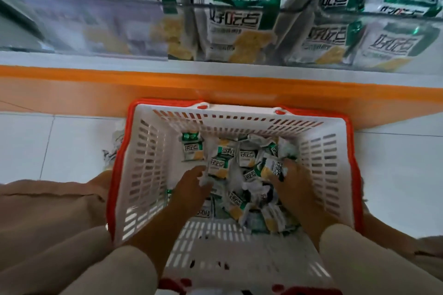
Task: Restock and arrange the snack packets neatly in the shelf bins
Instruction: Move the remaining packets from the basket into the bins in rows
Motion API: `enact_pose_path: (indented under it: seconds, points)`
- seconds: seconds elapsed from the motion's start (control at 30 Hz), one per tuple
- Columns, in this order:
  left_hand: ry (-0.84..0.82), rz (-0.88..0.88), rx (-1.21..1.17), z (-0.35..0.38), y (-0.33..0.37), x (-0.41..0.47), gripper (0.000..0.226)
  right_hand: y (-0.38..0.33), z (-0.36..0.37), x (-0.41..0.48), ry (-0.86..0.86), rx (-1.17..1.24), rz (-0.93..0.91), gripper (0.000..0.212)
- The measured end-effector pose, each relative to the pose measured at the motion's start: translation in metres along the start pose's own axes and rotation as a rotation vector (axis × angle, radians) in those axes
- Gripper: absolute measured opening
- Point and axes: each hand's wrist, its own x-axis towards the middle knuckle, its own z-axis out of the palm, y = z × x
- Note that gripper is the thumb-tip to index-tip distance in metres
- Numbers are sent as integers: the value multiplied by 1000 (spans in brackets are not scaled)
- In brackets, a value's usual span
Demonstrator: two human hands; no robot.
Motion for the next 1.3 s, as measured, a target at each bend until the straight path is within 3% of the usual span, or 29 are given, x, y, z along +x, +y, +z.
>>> enact_pose_path:
  seconds: [0.2, 0.27, 0.43, 0.5, 0.57, 0.63, 0.8, 0.87, 0.97, 1.13, 1.27, 1.3]
  points:
    - [-60, -11, 6, 8, 23, 39, 57, 3, 7, 20, -205, -162, 1, 85]
    - [-68, -70, 28, 13, 21, 56, 61, 3, 8, 18, -193, -189, -13, 88]
    - [-14, -142, 74, 27, 30, 72, 78, 6, 15, 11, -142, -191, -34, 73]
    - [-33, -202, 59, 34, 35, 72, 68, 6, 16, 11, -152, -142, 4, 66]
    - [-80, -235, 91, 36, 40, 67, 37, 2, 13, 10, -193, -34, 35, 60]
    - [-89, -231, 71, 37, 46, 58, 47, -2, 9, 7, -236, 95, 24, 54]
    - [-116, -157, -398, 17, 76, 12, 45, -30, -12, -15, -308, 439, -113, 27]
    - [-168, -196, -601, 1, 95, -9, 51, -47, -27, -33, -352, 512, -174, 28]
    - [-293, -73, -709, -30, 124, -48, 22, -67, -56, -58, -324, 587, -261, 33]
    - [-311, 309, -410, -71, 148, -102, 44, -92, -118, -102, -302, 600, -381, 27]
    - [-158, 363, -346, -106, 170, -136, 88, -97, -178, -129, -258, 620, -409, 53]
    - [-143, 372, -387, -114, 178, -145, 83, -98, -194, -136, -227, 637, -420, 62]
